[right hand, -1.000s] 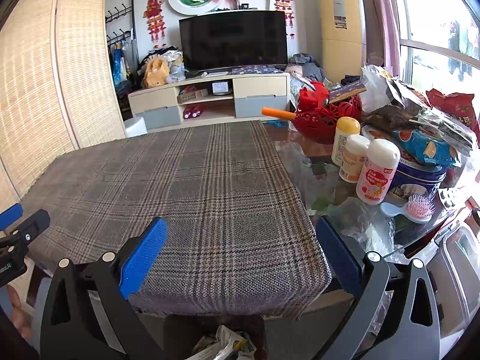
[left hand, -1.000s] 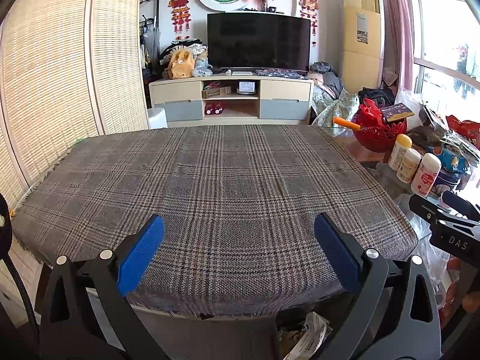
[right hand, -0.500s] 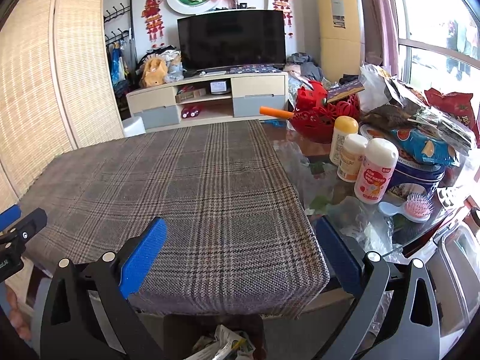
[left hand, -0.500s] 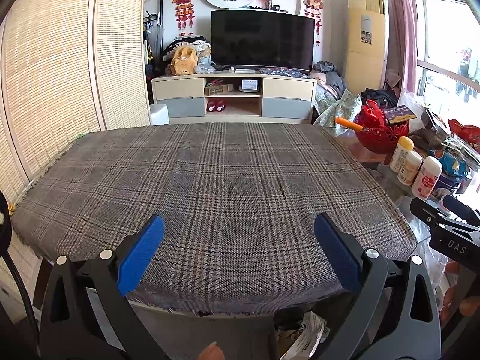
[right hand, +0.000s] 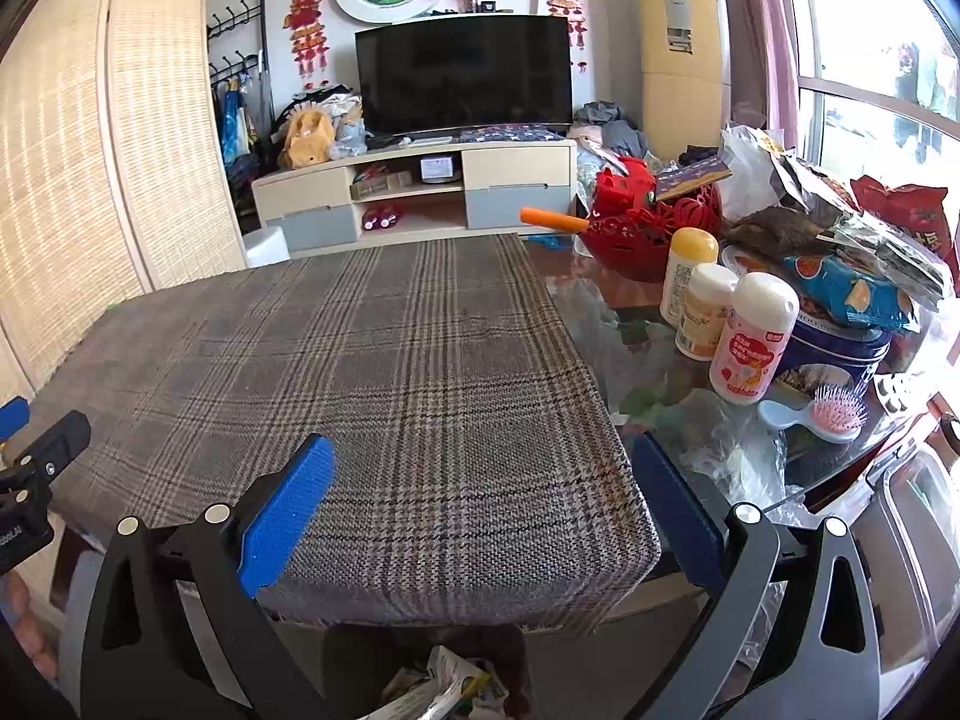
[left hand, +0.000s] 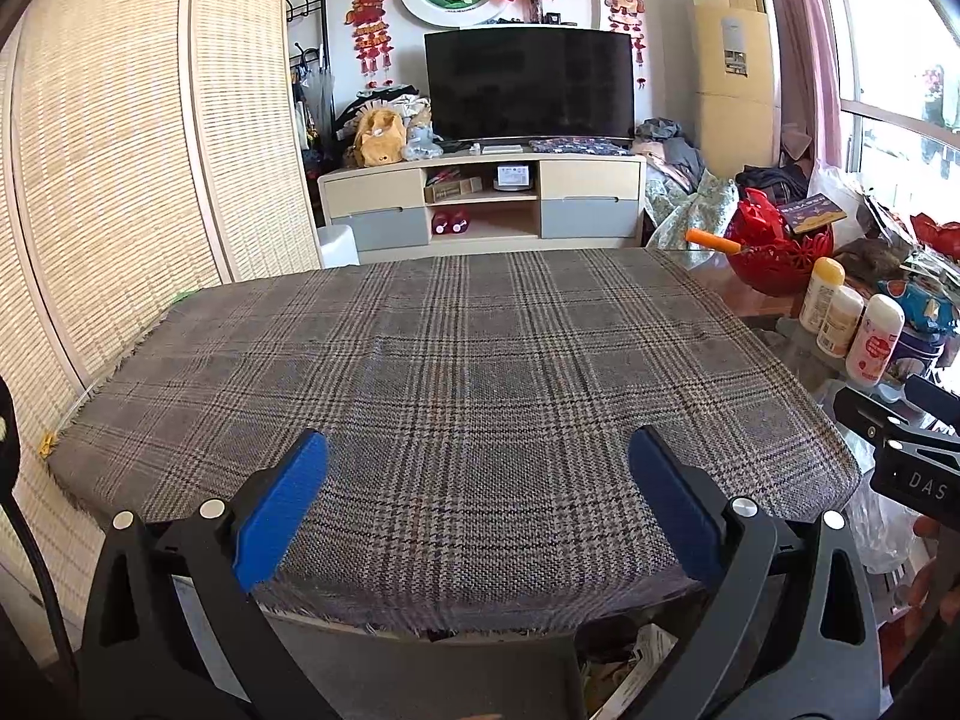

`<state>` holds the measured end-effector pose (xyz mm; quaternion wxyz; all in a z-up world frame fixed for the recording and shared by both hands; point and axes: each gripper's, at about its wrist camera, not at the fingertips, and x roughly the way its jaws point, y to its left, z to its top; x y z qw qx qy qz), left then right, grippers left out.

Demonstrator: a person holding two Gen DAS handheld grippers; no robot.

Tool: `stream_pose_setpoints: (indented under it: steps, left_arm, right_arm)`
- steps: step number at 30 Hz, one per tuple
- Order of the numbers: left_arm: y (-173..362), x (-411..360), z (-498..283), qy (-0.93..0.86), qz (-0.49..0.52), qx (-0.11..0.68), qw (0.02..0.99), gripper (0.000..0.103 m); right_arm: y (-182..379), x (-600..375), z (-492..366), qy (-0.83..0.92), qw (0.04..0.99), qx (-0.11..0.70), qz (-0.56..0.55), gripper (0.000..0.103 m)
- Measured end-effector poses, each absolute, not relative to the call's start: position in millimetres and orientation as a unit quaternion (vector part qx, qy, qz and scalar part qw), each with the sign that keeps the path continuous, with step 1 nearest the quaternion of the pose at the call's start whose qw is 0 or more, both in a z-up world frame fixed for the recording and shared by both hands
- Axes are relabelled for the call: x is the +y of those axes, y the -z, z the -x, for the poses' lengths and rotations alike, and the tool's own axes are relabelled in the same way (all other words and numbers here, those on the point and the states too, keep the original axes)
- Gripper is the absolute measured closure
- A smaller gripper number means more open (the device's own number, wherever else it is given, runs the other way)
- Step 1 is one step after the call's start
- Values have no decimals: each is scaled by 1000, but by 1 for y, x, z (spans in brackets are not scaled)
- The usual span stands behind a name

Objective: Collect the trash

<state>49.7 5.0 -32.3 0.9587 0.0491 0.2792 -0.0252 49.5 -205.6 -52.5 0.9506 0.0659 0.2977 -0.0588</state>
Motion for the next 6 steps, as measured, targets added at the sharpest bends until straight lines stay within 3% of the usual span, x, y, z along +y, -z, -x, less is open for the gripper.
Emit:
stream_pose_setpoints:
  steps: [6]
  left_arm:
    - [38,5,-53,29,-53,291,955,8]
  right_arm:
    - [54,-206,-50,60,949,302,-67,3]
